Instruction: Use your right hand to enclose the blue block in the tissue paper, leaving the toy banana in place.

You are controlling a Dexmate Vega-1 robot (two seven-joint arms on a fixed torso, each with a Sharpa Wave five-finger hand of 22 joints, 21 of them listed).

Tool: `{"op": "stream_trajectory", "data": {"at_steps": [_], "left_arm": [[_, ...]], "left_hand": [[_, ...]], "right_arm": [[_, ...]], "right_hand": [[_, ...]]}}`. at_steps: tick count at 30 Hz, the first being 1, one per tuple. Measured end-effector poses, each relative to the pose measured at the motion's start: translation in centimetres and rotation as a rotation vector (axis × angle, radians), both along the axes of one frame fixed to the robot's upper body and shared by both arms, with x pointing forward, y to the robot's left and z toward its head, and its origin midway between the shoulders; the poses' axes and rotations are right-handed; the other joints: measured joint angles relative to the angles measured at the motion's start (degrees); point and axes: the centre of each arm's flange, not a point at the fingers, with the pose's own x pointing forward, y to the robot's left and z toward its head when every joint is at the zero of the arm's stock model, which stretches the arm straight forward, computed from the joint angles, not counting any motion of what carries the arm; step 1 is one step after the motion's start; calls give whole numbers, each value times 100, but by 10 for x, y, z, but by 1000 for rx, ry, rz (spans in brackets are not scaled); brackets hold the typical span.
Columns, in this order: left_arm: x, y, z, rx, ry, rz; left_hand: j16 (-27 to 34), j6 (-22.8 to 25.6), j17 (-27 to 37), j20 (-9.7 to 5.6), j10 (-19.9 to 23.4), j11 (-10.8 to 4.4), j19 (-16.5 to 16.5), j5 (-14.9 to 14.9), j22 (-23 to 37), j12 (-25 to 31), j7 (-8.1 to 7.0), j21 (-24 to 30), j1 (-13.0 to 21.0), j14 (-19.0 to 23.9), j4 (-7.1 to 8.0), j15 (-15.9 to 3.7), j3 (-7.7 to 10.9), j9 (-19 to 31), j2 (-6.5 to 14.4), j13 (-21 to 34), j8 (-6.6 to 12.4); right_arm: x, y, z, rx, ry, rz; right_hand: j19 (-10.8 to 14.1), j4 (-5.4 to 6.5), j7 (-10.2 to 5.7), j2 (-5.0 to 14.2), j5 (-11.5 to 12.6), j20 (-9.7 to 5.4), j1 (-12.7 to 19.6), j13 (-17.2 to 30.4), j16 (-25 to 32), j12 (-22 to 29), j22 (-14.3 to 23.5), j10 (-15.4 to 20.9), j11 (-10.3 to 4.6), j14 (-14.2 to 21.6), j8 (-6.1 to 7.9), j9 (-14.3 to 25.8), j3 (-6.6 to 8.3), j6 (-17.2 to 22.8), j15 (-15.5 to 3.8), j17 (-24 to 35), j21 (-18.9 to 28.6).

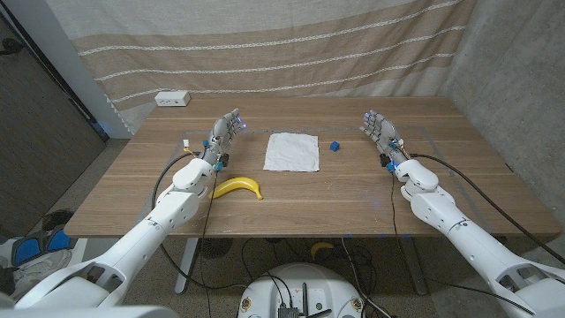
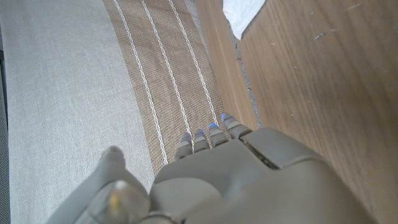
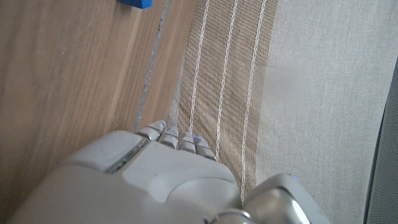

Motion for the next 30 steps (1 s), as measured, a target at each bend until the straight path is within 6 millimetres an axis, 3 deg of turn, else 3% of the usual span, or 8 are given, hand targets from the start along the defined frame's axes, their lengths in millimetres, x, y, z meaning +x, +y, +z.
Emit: {"op": "stream_trajectory", "data": {"at_steps": [3, 5, 13, 14, 16, 30], "left_arm": [[-3, -4, 3, 2, -10, -10], [-5, -4, 3, 5, -13, 12], [-10, -4, 1, 9, -15, 18], [-9, -3, 1, 9, -13, 32], [-9, -3, 1, 9, -13, 32], [-5, -2, 1, 21, -16, 42]], "left_hand": [[0, 41, -14, 0, 0, 0, 0, 0, 0, 0, -41, 0, 0, 21, -25, -21, 24, 0, 0, 0, 22], [0, 61, -16, 0, 21, -21, 0, 0, 0, 0, -61, 0, 0, 21, -56, -21, 17, 0, 0, 0, 22], [0, 133, -43, 115, 64, 21, 73, 0, 22, 38, -133, 0, 0, 105, -165, 2, 1, -1, 0, -1, 43], [0, 144, -43, 114, 64, 21, 73, 0, 27, 39, -144, 0, 0, 104, -181, 1, -15, -1, 0, -1, 43], [0, 164, -43, 114, 64, 21, 73, 0, 27, 39, -164, -7, 0, 127, -204, -21, -38, -1, 0, -1, 43], [0, 194, -42, 177, 125, 22, 137, 0, 26, 39, -194, -47, 30, 138, -268, -32, -54, -1, 31, -1, 51]], "right_arm": [[-2, -3, 3, 17, -15, -15], [-2, -3, -8, 38, -4, -24], [-4, -9, -14, 41, 6, -108], [-12, -6, -14, 25, -3, -104], [-10, -7, -16, 14, 11, -135], [-26, 3, -3, -156, 9, -250]], "right_hand": [[42, 0, 17, 0, 0, 97, 0, 0, 2, 2, 0, 57, 20, 93, 0, 0, 0, 27, 94, -6, 0], [6, 0, -1, 0, 35, 133, 0, 0, 6, 2, 0, 85, 48, 119, 0, 0, 0, 61, 119, -7, 0], [35, -16, 21, 60, 45, 186, 61, -1, 42, 2, -1, 150, 51, 211, 0, -1, 16, 83, 88, -30, 0], [16, -16, 21, 59, 45, 205, 62, -1, 42, 2, -1, 150, 51, 211, 0, -1, 16, 83, 88, -33, 0], [16, -33, 21, -15, 45, 205, 136, -1, 42, 2, -1, 150, 51, 211, 0, -1, 33, 83, 88, -33, 0], [66, -71, -20, -15, 90, 319, 135, -1, 87, 2, 28, 222, 41, 313, 9, -1, 71, 205, 48, -32, 0]]}}
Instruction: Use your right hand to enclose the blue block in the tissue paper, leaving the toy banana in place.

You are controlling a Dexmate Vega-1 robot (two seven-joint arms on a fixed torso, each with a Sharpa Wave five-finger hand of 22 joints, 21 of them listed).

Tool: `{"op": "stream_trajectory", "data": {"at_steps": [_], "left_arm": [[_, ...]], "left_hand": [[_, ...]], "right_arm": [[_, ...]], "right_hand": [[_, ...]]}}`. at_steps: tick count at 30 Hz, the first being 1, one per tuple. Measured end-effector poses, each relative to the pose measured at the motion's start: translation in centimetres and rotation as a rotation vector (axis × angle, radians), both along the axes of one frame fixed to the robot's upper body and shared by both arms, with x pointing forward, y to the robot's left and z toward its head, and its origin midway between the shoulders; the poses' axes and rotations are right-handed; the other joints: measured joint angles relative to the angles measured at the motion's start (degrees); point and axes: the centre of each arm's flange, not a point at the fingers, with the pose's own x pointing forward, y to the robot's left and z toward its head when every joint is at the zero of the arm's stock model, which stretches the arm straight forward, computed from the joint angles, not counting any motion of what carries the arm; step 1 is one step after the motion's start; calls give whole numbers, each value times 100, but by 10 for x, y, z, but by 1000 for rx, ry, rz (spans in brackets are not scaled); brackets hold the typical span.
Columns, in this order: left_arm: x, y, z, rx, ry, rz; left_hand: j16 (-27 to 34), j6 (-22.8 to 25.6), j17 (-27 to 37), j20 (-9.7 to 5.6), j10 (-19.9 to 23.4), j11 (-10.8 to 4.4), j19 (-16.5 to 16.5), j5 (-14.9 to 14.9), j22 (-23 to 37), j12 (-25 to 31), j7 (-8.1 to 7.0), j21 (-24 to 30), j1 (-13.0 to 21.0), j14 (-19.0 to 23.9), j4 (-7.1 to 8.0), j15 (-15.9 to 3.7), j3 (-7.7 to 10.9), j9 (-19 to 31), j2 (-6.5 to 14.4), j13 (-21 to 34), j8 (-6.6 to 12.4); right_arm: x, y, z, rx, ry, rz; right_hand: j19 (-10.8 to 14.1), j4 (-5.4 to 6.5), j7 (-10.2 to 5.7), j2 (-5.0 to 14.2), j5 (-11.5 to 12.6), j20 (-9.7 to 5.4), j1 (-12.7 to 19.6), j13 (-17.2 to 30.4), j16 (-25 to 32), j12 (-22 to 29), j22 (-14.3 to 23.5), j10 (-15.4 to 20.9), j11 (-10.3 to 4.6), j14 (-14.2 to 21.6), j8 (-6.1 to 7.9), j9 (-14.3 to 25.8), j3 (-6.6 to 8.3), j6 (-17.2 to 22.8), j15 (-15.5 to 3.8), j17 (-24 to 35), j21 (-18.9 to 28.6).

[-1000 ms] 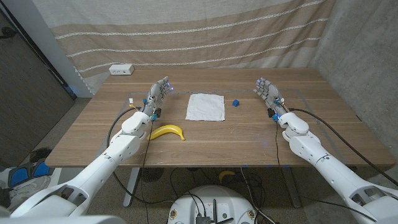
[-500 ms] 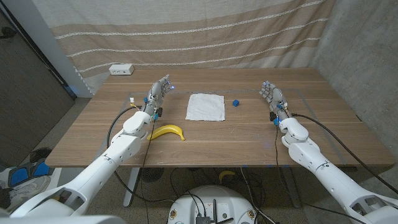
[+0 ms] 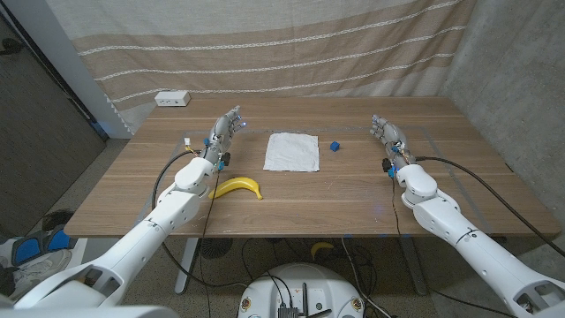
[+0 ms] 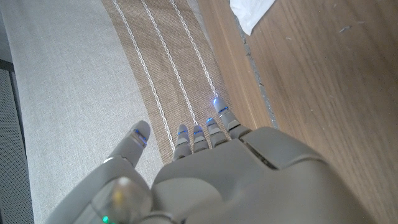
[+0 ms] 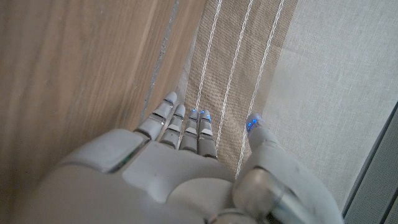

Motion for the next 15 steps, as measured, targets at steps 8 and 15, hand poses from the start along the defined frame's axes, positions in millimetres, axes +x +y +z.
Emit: {"op": "stream_trajectory", "data": {"at_steps": [8, 15], "left_arm": [[1, -1, -1, 5, 1, 0], [1, -2, -1, 5, 0, 3]], "left_hand": [[0, 54, 16, 70, 0, 0, 8, 0, 0, 0, -8, 0, 0, 38, 0, 22, 0, 0, 0, 0, 12], [0, 102, 15, 101, 20, 20, 40, 0, -1, 0, 1, 0, 0, 38, -47, 22, 0, 27, 0, -1, 34]], "right_arm": [[-3, 3, 4, -82, 11, -55], [-3, 4, 4, -161, 32, -112]], "right_hand": [[0, 0, -11, 56, 0, 0, 56, 15, 0, 0, 0, 62, 0, 31, 12, 0, 0, 30, -31, 15, 0], [0, 0, -12, 68, 0, -1, 68, 27, 0, 0, -1, 92, -31, 62, 12, -1, 0, 92, -62, 15, 0]]}}
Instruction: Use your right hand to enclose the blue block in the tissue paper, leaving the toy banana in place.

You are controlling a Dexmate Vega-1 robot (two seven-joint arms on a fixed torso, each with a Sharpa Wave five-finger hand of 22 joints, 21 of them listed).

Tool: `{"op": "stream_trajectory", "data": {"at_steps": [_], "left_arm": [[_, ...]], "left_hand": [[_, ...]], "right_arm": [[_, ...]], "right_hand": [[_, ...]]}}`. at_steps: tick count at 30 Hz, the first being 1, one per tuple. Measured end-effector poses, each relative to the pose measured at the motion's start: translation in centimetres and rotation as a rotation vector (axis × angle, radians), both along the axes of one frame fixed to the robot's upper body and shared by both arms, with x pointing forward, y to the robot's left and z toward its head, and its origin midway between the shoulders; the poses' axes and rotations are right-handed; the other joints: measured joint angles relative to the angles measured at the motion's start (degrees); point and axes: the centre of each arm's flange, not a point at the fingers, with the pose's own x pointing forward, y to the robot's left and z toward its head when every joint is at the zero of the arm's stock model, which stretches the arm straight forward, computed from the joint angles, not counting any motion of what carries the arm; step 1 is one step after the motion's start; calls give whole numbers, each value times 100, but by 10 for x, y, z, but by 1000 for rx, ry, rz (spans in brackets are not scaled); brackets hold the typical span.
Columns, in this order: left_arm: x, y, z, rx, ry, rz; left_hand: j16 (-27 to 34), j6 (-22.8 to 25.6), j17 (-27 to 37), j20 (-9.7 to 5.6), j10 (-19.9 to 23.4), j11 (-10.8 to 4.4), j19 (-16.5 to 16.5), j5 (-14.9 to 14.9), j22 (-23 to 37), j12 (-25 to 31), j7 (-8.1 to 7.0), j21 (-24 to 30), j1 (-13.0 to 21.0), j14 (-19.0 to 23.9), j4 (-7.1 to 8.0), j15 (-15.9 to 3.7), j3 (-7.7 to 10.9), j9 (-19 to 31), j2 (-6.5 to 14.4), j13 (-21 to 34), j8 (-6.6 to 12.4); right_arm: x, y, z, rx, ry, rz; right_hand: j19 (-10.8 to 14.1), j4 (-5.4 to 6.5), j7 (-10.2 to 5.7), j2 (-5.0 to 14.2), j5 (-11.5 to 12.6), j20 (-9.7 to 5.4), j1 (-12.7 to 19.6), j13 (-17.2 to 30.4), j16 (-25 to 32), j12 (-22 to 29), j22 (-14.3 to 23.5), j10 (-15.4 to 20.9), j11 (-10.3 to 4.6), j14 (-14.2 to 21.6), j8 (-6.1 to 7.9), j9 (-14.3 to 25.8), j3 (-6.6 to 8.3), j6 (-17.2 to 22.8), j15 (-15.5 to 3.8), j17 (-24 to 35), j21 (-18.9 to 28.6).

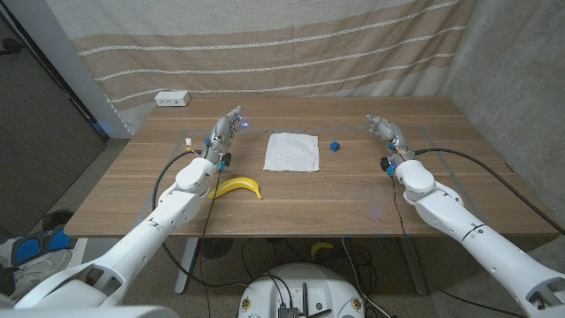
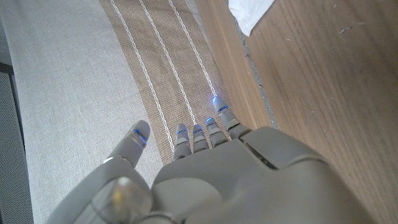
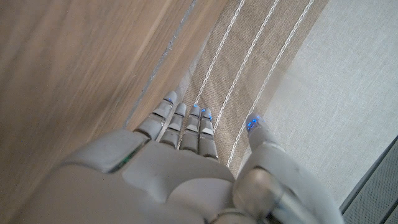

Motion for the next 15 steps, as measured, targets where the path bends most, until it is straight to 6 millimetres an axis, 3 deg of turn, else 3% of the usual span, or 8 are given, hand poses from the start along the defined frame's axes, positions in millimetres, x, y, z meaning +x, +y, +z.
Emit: {"op": "stream_trajectory", "data": {"at_steps": [1, 2, 15], "left_arm": [[0, 0, 0, 0, 0, 0], [0, 0, 0, 0, 0, 0], [4, 0, 1, 1, 10, 6]], "left_hand": [[0, 1, 0, 0, 2, 2, 0, 0, 0, 0, -1, 0, 0, 0, 0, 0, 0, 0, 0, 0, 0], [0, 24, 0, 11, 16, 16, 11, 0, 0, 0, -1, 0, 0, 0, 0, 0, 0, 0, 0, 0, 0], [0, 93, -1, 72, 62, 41, 30, 0, -1, 0, 9, -44, 0, 31, 0, -30, 0, 0, 0, 29, 0]], "right_arm": [[0, -8, 7, -22, -8, -19], [-4, 8, 10, -40, -15, 6], [-7, 25, 19, -181, -8, -49]], "right_hand": [[0, 0, 0, 0, 0, 0, 0, 0, 6, 0, 0, 2, 2, 0, 0, 0, 0, 0, 0, 0, 0], [0, 0, 0, 0, 0, 0, 0, 0, 37, 1, 0, 20, 20, 0, 0, 0, 0, 0, 0, 0, 0], [45, -41, -71, 46, 42, -45, 46, -1, 45, 26, 0, 74, -34, 40, 18, 28, 41, 71, -41, 27, 0]]}}
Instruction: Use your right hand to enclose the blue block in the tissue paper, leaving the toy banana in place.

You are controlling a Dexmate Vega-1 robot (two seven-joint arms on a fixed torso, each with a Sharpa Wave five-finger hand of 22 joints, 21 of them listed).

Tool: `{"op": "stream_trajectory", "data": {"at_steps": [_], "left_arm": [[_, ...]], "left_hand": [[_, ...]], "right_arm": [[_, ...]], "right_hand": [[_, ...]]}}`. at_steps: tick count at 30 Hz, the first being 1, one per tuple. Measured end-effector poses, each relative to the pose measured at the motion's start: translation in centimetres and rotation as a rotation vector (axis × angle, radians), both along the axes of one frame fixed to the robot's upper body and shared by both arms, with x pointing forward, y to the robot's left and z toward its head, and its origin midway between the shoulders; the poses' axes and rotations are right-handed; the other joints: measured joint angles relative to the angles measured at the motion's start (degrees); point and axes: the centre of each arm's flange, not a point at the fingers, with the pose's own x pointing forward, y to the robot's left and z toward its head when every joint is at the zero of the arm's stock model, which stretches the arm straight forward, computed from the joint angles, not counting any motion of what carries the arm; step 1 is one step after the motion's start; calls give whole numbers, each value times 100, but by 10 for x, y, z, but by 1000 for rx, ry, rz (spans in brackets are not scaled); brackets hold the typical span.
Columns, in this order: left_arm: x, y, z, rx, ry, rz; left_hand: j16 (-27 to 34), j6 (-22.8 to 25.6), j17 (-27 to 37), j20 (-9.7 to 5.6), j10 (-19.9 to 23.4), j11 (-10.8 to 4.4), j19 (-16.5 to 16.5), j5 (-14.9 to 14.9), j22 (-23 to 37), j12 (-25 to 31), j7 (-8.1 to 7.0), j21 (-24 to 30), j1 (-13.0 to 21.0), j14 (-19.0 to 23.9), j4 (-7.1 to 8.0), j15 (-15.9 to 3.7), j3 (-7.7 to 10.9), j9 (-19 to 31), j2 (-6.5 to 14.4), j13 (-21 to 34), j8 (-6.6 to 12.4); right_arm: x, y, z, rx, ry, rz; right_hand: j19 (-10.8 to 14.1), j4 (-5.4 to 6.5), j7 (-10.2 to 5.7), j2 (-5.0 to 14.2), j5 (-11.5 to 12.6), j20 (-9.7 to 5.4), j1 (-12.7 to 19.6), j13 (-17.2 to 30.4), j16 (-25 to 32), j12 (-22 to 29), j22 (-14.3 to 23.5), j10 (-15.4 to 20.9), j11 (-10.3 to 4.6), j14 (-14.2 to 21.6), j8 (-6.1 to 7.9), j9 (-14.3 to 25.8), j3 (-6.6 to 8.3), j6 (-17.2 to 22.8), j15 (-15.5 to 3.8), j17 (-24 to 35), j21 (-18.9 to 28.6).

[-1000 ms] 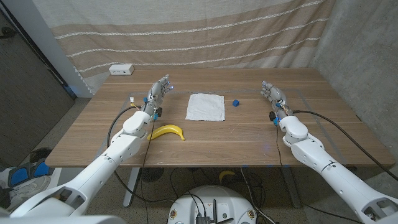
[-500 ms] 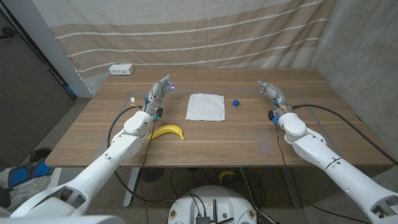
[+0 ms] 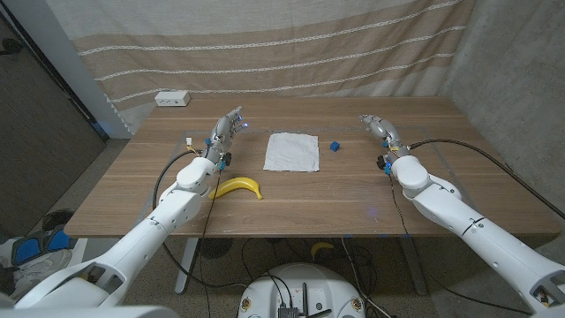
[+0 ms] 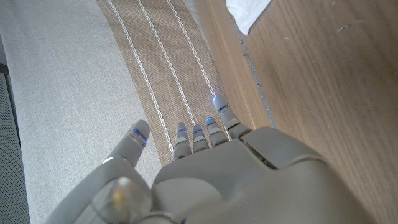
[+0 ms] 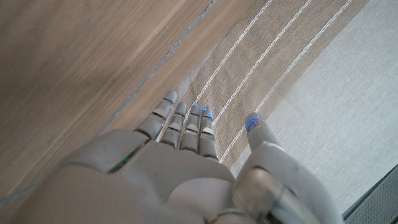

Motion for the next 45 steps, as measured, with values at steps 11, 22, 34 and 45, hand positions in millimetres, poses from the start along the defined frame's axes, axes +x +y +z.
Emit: {"op": "stream_trajectory", "data": {"at_steps": [11, 22, 34, 45], "left_arm": [[1, 1, 0, 1, 2, 2], [1, 2, -3, 2, 10, 0], [0, 2, -4, 1, 16, -3], [-1, 1, -6, 0, 23, -2]], "left_hand": [[0, 30, 0, 20, 30, -30, 21, 0, 0, 0, 12, 0, 0, 19, -18, 19, 18, -1, 0, 0, 0], [0, 92, -1, 51, 62, -1, 52, 0, -1, 0, 11, -39, 0, 31, -42, 30, -7, -1, 0, -1, 0], [0, 123, -1, 51, 112, -10, 51, -27, -1, 45, 42, -60, -40, 51, -65, 51, 17, -1, -40, -2, 0], [0, 122, -1, 50, 132, 10, 51, -27, -1, 45, 42, -82, -40, 71, -65, 71, 17, -1, -40, -2, 0]], "right_arm": [[3, -4, -4, -65, 22, -74], [0, 15, 1, -156, 12, -108], [-1, 27, -1, -232, 14, -142], [-2, 41, -4, -299, 14, -164]], "right_hand": [[80, -93, -106, -38, 47, -39, 204, 28, 42, 24, 20, 124, -82, 53, 28, -1, 93, 127, -53, 0, 23], [224, -189, -133, -61, 77, -18, 483, 27, 88, 25, 26, 202, -99, 154, 28, -1, 189, 306, -51, -1, 67], [286, -229, -205, -88, 97, -81, 766, 54, 88, 24, 26, 305, -139, 174, 71, -1, 229, 491, -31, 28, 108], [346, -268, -256, -160, 97, -100, 1006, 54, 154, 24, 25, 396, -231, 279, 115, -2, 268, 687, -73, 28, 110]]}}
